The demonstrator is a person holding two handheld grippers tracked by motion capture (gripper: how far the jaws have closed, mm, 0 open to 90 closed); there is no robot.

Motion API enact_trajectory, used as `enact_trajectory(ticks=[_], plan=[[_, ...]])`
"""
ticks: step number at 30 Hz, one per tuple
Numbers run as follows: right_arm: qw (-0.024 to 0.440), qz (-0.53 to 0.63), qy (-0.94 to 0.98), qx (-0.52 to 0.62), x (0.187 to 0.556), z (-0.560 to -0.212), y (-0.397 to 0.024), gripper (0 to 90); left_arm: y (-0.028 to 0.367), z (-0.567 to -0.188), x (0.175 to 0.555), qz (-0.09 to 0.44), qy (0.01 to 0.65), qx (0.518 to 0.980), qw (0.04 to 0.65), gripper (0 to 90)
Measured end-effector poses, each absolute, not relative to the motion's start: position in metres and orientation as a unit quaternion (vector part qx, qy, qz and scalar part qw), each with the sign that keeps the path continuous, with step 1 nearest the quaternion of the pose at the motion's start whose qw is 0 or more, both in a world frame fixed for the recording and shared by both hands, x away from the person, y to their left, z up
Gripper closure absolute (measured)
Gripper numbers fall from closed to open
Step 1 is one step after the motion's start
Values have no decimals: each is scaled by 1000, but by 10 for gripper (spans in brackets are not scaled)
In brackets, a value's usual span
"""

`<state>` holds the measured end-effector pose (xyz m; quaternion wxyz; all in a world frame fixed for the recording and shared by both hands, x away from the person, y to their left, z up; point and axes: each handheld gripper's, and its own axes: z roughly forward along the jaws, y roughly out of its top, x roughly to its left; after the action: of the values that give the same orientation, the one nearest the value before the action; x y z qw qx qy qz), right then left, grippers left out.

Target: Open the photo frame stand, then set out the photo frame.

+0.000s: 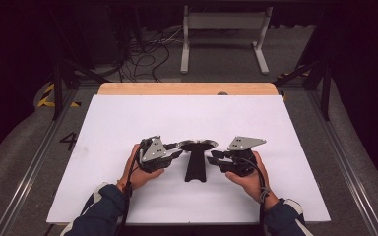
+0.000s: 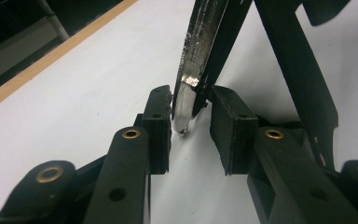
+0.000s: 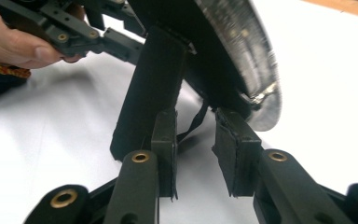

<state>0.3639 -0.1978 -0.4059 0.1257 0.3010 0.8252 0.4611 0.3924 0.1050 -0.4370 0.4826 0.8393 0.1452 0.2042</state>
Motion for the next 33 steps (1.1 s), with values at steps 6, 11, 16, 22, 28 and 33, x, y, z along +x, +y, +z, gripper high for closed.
enact_trajectory(ticks=[6,11,16,22,28,33], plan=[[141,470,816,306,364,-401,-205,702,117,-432,390,195,150,839,485,655],[151,477,810,305,363,-398,-208,724,135,-427,388,185,156,843,480,642],[152,481,810,300,361,-396,-205,783,141,-428,389,182,162,847,472,617],[159,479,813,290,356,-393,-200,882,138,-430,390,182,166,851,465,603],[162,483,809,292,352,-391,-194,900,131,-434,394,173,163,856,459,569],[171,484,805,297,348,-390,-191,900,123,-431,397,172,156,854,466,536]])
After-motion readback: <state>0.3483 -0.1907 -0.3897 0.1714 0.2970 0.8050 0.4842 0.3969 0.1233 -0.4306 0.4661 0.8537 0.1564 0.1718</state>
